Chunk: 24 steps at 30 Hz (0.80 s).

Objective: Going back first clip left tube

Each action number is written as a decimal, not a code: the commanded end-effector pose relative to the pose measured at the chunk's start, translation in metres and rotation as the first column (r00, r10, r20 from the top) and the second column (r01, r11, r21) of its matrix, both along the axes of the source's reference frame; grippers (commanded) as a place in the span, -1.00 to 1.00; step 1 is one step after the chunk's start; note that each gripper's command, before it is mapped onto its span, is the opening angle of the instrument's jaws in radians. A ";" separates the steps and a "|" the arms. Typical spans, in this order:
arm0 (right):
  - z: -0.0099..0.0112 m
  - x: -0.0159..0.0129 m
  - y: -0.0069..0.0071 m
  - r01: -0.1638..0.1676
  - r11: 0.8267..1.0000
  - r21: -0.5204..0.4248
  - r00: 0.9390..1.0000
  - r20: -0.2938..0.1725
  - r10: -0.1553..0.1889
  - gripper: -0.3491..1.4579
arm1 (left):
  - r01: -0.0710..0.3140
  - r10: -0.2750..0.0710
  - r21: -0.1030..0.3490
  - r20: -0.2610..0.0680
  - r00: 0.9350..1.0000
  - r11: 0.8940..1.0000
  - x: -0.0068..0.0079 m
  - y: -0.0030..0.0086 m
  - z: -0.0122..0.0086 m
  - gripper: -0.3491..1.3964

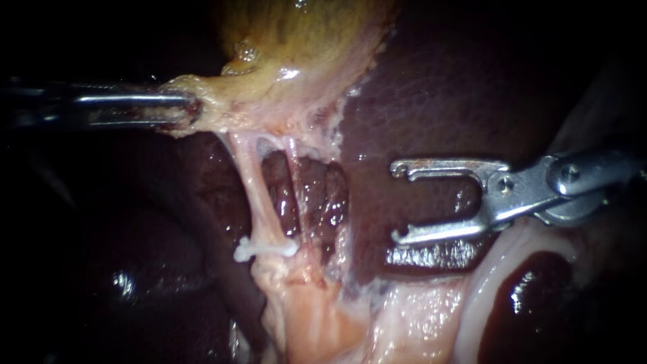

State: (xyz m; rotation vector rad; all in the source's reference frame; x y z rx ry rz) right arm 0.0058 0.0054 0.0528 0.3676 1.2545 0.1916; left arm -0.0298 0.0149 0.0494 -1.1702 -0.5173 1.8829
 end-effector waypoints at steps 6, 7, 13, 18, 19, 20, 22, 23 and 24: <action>0.0001 -0.0001 -0.0001 0.001 1.000 0.000 1.000 0.000 -0.001 -0.07 | -0.003 0.003 -0.002 0.003 1.000 1.000 -0.0027 -0.0001 0.0020 -1.00; 0.0001 -0.0001 -0.0001 0.001 1.000 0.000 1.000 0.000 -0.001 -0.07 | -0.003 0.003 -0.003 0.003 1.000 1.000 -0.0031 -0.0001 0.0023 -1.00; 0.0001 -0.0002 -0.0001 0.001 1.000 0.000 1.000 0.000 -0.001 -0.07 | -0.018 0.018 -0.003 0.015 1.000 1.000 -0.0055 -0.0005 0.0042 -1.00; 0.0000 -0.0002 -0.0001 0.003 1.000 -0.006 1.000 -0.001 -0.003 -0.07 | -0.019 0.019 -0.003 0.016 1.000 1.000 -0.0057 -0.0004 0.0042 -1.00; 0.0000 -0.0002 -0.0001 0.003 1.000 -0.006 1.000 -0.002 -0.003 -0.07 | -0.020 0.020 -0.003 0.017 1.000 1.000 -0.0056 -0.0004 0.0042 -1.00; 0.0000 -0.0002 -0.0001 0.003 1.000 -0.006 1.000 -0.002 -0.003 -0.07 | -0.020 0.020 -0.003 0.017 1.000 1.000 -0.0055 -0.0004 0.0041 -1.00; -0.0001 -0.0002 -0.0002 0.005 1.000 -0.005 1.000 -0.003 -0.005 -0.07 | -0.021 0.021 -0.003 0.017 1.000 1.000 -0.0054 -0.0004 0.0041 -1.00; -0.0001 -0.0002 -0.0002 0.008 1.000 -0.004 1.000 -0.005 -0.008 -0.07 | -0.021 0.021 -0.002 0.018 1.000 1.000 -0.0053 -0.0004 0.0040 -1.00; -0.0002 -0.0001 -0.0003 0.015 1.000 -0.001 1.000 -0.010 -0.015 -0.07 | -0.022 0.022 -0.002 0.018 1.000 1.000 -0.0052 -0.0003 0.0040 -1.00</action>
